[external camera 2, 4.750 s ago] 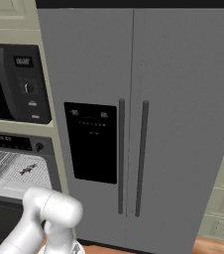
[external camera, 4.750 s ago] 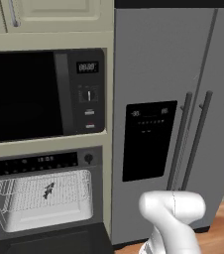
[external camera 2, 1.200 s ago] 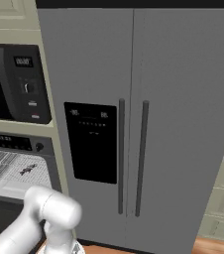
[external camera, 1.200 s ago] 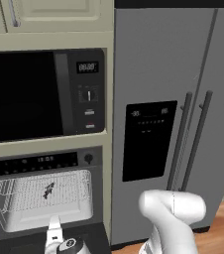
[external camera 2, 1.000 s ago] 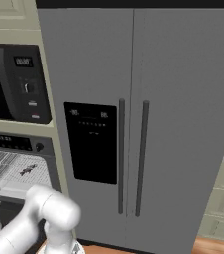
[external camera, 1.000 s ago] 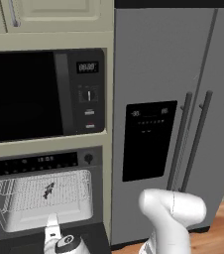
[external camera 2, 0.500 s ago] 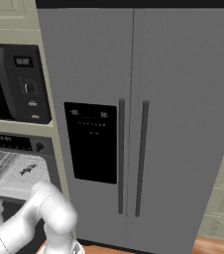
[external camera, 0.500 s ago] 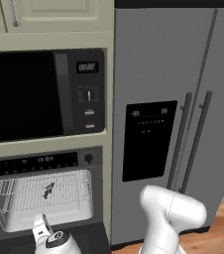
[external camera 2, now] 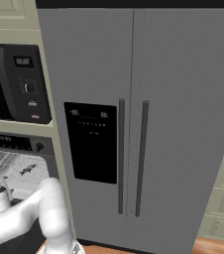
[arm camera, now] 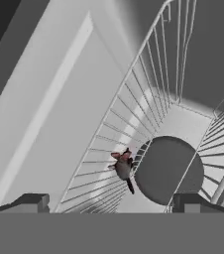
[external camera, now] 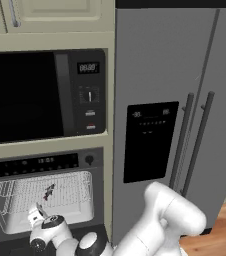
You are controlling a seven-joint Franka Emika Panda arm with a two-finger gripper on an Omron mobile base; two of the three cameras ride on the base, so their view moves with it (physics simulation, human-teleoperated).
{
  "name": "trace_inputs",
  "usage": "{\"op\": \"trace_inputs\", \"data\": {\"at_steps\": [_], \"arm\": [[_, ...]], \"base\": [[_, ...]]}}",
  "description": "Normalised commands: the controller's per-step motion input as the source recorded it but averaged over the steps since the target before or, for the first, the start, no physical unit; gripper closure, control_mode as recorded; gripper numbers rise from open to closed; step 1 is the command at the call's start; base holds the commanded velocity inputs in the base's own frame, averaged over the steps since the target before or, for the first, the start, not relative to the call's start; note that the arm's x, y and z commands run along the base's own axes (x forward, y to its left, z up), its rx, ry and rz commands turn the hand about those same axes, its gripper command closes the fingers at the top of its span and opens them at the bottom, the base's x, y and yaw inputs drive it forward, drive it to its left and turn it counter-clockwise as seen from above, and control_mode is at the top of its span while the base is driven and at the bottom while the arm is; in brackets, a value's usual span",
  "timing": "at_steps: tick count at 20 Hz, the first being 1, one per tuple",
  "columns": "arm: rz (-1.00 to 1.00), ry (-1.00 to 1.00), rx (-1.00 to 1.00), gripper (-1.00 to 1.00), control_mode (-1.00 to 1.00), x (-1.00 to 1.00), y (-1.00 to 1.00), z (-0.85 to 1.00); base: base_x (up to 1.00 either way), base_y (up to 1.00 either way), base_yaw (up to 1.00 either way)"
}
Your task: Take the fish from the oven and place it on the plate on the counter.
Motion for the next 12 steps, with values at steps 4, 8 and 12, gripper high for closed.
{"op": "trace_inputs", "data": {"at_steps": [4, 8, 12], "arm": [[0.00, -0.07, -0.04, -1.00, -1.00, 0.69, 0.09, -1.00], [0.00, -0.04, -0.09, -1.00, -1.00, 0.02, 0.00, -0.72], [0.00, 0.00, 0.05, -1.00, -1.00, 0.00, -0.13, -0.95]], "base": [[0.00, 0.00, 0.00], [0.00, 0.00, 0.00], [0.00, 0.00, 0.00]]}}
